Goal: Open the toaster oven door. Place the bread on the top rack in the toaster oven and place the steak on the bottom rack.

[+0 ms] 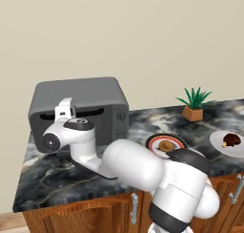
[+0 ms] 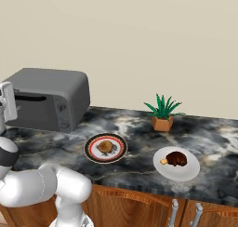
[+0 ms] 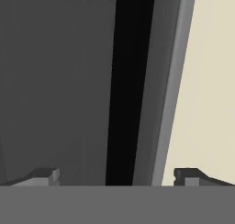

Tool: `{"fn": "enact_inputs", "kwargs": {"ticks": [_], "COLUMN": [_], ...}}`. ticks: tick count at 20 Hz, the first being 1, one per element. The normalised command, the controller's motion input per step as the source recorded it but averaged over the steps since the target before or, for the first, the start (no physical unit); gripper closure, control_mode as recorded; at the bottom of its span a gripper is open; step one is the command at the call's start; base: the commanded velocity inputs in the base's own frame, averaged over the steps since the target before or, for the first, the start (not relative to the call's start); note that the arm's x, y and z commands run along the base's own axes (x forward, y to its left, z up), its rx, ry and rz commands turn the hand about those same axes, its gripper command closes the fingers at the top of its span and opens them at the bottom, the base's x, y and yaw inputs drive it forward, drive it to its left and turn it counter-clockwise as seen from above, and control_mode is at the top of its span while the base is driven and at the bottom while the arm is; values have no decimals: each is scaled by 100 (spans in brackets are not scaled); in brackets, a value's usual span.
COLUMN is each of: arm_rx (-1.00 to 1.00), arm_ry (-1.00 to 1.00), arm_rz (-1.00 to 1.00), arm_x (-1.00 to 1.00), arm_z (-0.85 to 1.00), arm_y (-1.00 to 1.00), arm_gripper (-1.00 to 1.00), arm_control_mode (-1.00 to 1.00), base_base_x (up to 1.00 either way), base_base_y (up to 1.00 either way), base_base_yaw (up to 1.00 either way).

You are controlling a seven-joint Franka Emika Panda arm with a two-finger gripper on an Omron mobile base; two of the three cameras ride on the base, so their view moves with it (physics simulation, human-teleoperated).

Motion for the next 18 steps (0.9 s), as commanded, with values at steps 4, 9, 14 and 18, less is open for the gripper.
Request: {"fn": "enact_inputs", "kwargs": {"ticks": [4, 9, 14, 18], "arm_rx": [0, 0, 0, 0], "arm_ry": [-2, -4, -5, -1], "arm_rz": [0, 0, 0, 0], "arm_x": [3, 9, 7, 10], "arm_z": [-9, -1, 0, 0], "arm_y": [0, 0, 0, 0], "arm_gripper": [-100, -100, -100, -100], "arm_control_mode": [-100, -100, -100, -100], "base_base_x": [0, 0, 0, 0], "base_base_y": [0, 0, 0, 0], "base_base_yaw": [0, 0, 0, 0]}}
